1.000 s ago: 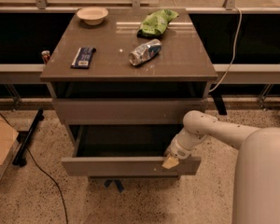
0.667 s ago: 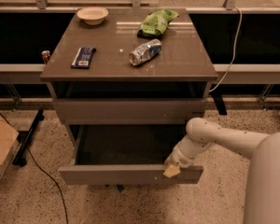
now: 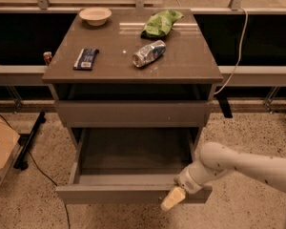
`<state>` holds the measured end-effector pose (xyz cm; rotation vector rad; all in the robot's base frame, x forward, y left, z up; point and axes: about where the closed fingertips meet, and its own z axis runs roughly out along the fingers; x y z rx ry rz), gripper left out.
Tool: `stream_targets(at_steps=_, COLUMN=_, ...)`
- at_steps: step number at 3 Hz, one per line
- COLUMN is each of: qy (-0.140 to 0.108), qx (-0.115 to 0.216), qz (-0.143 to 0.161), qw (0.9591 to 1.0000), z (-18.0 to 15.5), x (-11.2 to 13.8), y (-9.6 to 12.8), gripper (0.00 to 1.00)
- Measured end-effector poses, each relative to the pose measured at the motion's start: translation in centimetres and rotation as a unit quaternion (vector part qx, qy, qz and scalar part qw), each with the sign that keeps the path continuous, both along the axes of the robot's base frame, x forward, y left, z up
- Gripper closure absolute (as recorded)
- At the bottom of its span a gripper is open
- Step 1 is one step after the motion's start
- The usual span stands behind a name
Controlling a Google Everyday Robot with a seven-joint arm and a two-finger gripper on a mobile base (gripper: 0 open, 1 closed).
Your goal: Open middle drawer
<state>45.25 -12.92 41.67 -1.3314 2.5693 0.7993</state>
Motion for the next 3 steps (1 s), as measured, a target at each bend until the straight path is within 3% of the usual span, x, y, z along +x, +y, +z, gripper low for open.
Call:
stream_targets(at_steps=1, qy=0.007, qx=0.004, qz=-0.019, qw=0.9998, z=-0.2, x=-0.7, y=0.2, gripper=0.0)
stream_targets(at_steps=2, qy=0.03, qx=0.016, qz=-0.073, qw=0.9968, z=-0.6, x=-3.6, y=0.4, gripper=0.0)
stream_targets(at_steps=3, qy=0.03, qx=0.016, qz=-0.073, qw=0.9968, z=-0.6, x=-3.4, y=0.3, gripper=0.0)
